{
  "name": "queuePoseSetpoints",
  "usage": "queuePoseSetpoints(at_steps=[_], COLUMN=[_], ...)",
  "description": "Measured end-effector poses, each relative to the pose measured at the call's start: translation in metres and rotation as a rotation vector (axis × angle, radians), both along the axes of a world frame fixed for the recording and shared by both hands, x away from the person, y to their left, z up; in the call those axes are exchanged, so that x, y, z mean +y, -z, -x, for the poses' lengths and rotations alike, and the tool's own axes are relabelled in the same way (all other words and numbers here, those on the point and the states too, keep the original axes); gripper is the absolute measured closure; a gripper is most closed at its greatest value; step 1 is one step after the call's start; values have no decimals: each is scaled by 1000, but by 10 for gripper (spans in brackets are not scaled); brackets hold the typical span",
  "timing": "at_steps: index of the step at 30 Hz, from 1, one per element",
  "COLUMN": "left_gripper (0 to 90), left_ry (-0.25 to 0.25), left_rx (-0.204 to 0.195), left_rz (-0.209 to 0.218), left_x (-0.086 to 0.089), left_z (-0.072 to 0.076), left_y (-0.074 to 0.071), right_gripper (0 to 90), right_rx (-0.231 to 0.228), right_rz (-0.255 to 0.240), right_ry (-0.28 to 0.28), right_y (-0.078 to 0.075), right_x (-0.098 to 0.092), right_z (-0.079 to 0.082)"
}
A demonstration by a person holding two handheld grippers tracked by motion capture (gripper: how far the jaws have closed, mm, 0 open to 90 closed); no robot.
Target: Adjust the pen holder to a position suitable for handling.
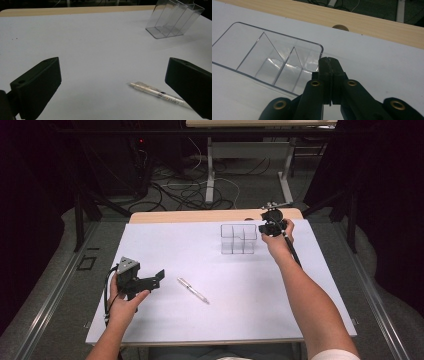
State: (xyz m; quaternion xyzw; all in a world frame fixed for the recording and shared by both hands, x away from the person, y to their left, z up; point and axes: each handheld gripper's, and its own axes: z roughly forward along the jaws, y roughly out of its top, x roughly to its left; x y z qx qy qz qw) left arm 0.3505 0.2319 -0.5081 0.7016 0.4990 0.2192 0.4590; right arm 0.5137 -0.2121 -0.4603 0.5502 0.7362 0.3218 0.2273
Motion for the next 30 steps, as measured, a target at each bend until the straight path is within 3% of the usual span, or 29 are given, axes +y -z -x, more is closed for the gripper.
queuePoseSetpoints(at_steps=[16,30], left_gripper=[5,5], left_ry=[-15,-10], left_rx=[6,3], left_rz=[0,-3], left_x=[2,1], left_z=[0,0], left_y=[1,1], right_gripper=[900,899], right_rx=[24,45], right_rz=[0,-8], right_ry=[24,48], right_y=[20,26], right_x=[2,6], right_z=[-15,-14])
